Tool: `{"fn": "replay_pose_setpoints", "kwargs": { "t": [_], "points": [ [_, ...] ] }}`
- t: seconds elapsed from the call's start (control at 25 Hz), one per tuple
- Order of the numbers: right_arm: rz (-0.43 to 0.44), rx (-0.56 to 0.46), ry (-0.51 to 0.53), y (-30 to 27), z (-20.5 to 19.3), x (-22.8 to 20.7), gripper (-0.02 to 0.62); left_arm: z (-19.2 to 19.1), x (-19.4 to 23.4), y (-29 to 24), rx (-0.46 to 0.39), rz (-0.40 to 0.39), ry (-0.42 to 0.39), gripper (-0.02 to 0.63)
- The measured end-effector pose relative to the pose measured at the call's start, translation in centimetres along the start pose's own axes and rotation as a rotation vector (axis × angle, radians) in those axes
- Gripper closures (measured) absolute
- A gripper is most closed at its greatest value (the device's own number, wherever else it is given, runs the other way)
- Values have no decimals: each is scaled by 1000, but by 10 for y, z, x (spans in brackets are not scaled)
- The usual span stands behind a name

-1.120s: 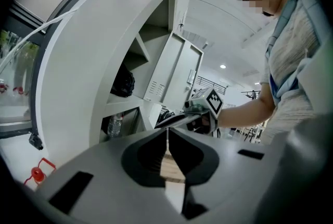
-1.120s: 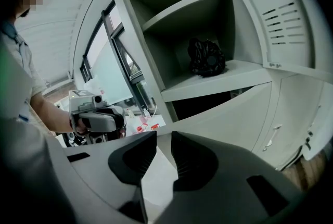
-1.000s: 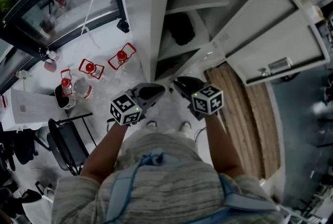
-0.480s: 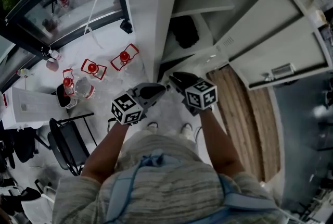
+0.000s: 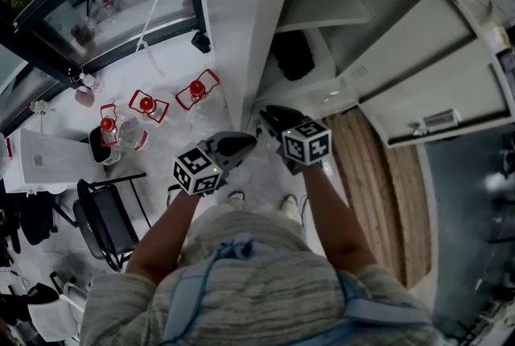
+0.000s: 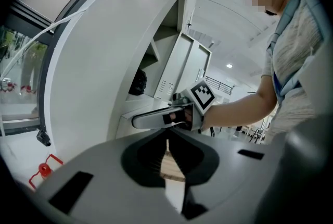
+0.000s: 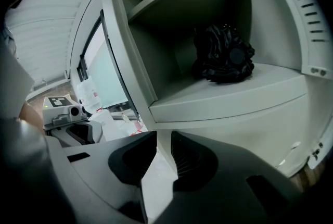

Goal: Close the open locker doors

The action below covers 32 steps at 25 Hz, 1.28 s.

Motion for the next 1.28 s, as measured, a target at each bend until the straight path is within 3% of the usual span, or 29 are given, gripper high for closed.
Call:
{"fn": "replay_pose_setpoints", "kwargs": {
  "t": [1.28],
  "points": [
    [-69,3,11,-2,-3,0,514,1,0,9,-10,2,-5,603]
  ]
}}
Point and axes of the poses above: the fingertips, and each gripper's own axes: y backward along the fingers, x to its left, z out of its top, the point moved 1 cm from there along y, backward along the fingers, and after that the axes turned 2 degrees about y, right-handed, at the moved point
